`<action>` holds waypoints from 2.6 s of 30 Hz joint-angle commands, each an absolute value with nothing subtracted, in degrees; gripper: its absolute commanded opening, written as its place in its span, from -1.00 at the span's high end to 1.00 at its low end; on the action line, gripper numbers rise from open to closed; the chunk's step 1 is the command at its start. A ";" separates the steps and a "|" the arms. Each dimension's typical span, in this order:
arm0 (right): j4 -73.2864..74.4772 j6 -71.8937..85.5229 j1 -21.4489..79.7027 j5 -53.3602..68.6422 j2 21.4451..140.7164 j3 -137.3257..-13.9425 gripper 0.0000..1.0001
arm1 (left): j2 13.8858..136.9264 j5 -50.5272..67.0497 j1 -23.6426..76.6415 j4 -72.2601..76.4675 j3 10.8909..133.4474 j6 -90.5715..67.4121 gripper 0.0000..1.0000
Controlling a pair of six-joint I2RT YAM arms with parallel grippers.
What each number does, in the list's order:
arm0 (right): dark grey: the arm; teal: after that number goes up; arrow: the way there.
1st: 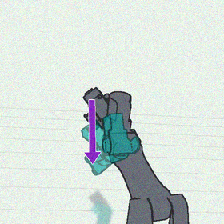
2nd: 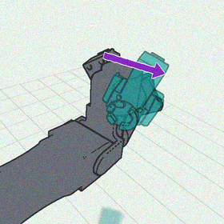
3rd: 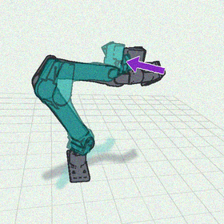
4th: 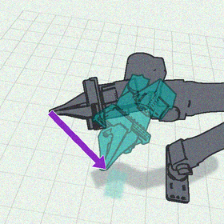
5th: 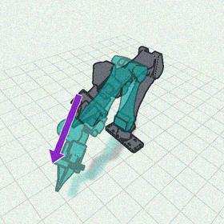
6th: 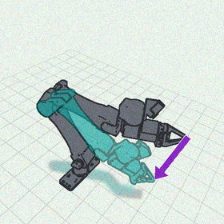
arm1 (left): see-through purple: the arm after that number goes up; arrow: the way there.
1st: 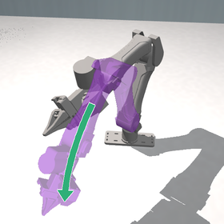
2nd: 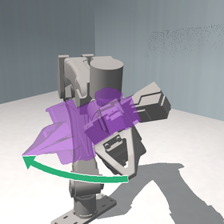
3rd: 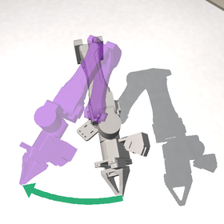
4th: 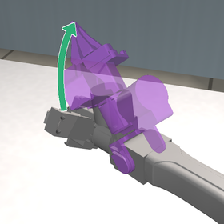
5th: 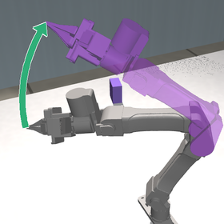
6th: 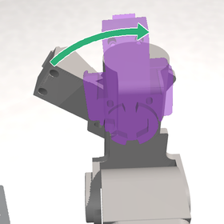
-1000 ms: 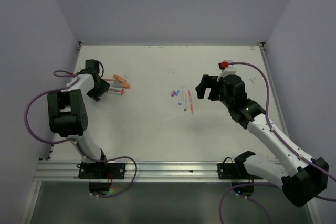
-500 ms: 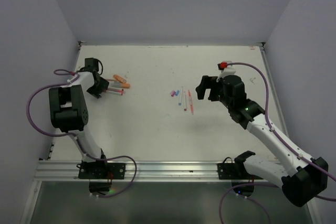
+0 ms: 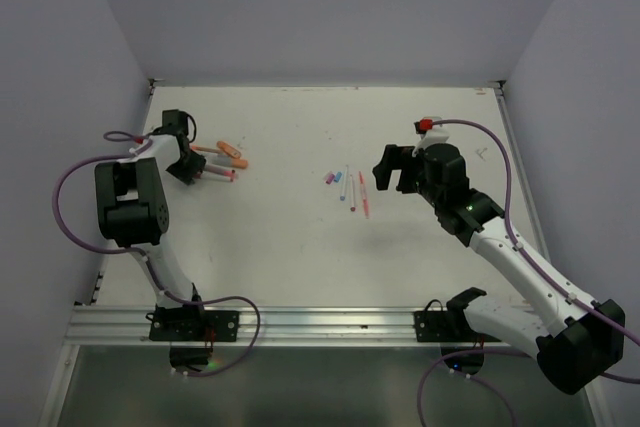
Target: Open the pen caps
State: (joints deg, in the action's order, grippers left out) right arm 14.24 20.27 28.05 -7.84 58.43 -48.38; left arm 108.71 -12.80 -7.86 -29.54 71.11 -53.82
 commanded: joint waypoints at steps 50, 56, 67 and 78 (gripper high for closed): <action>-14.23 26.63 42.80 13.09 81.03 -56.69 -0.81 | 66.80 15.82 22.76 25.40 40.43 -51.06 1.00; -16.17 26.63 43.50 14.50 83.49 -57.83 -0.68 | 66.27 15.29 24.34 27.86 39.73 -51.06 1.00; -16.70 25.75 43.68 15.64 84.55 -57.57 0.45 | 65.30 15.64 25.31 28.13 39.46 -49.84 1.00; -13.19 22.86 43.68 14.94 82.00 -55.46 1.00 | 66.44 18.37 25.22 22.33 43.76 -44.65 0.28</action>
State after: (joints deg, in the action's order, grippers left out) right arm -13.34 24.82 43.51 14.70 84.66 -55.55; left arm 66.72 16.56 24.91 23.05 40.03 -47.55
